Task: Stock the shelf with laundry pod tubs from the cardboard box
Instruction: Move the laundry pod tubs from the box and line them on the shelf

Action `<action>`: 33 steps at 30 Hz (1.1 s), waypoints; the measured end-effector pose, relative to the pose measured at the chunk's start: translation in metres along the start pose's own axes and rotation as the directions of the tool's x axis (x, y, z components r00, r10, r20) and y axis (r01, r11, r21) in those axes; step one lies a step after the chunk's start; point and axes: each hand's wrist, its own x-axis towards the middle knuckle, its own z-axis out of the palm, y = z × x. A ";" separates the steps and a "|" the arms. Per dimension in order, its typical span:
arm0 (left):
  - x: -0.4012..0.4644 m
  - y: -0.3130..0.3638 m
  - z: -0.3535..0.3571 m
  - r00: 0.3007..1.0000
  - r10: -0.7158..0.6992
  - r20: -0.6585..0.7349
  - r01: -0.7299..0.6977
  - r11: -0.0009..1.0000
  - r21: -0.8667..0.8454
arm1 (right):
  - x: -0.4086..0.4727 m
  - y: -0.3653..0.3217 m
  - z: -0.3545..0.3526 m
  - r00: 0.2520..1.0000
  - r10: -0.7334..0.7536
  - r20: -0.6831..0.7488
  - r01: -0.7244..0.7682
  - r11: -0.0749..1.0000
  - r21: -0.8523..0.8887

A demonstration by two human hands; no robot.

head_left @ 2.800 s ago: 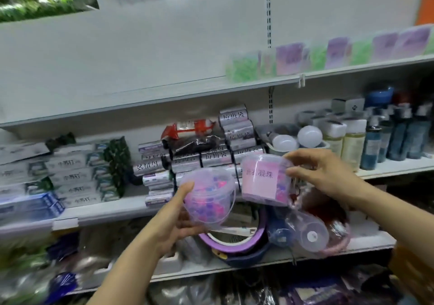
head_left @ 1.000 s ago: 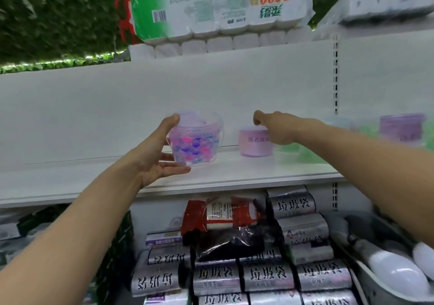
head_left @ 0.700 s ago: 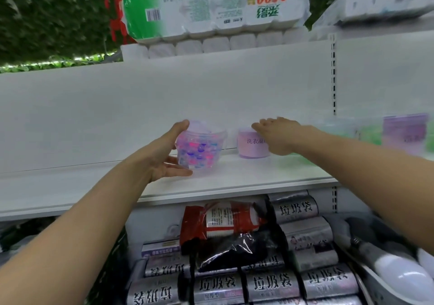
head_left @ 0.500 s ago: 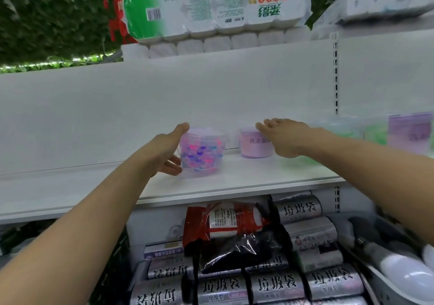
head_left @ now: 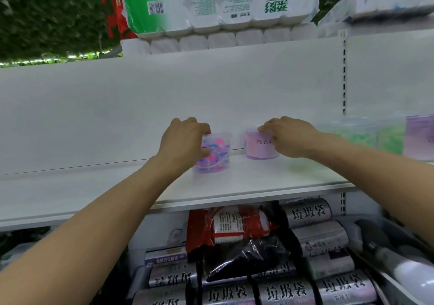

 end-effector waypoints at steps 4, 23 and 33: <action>0.025 0.001 0.014 0.998 0.047 0.039 -0.047 0.999 0.018 | -0.001 -0.002 0.001 1.000 0.000 -0.005 0.000 1.000 0.002; 0.001 0.015 -0.003 0.998 -0.048 -0.036 0.035 0.951 -0.306 | -0.040 -0.006 -0.017 0.987 0.045 -0.156 -0.015 0.982 0.189; -0.100 0.150 -0.023 0.977 0.037 -0.211 -0.162 0.772 -0.614 | -0.193 0.054 -0.040 0.846 0.138 -0.515 -0.002 0.967 0.255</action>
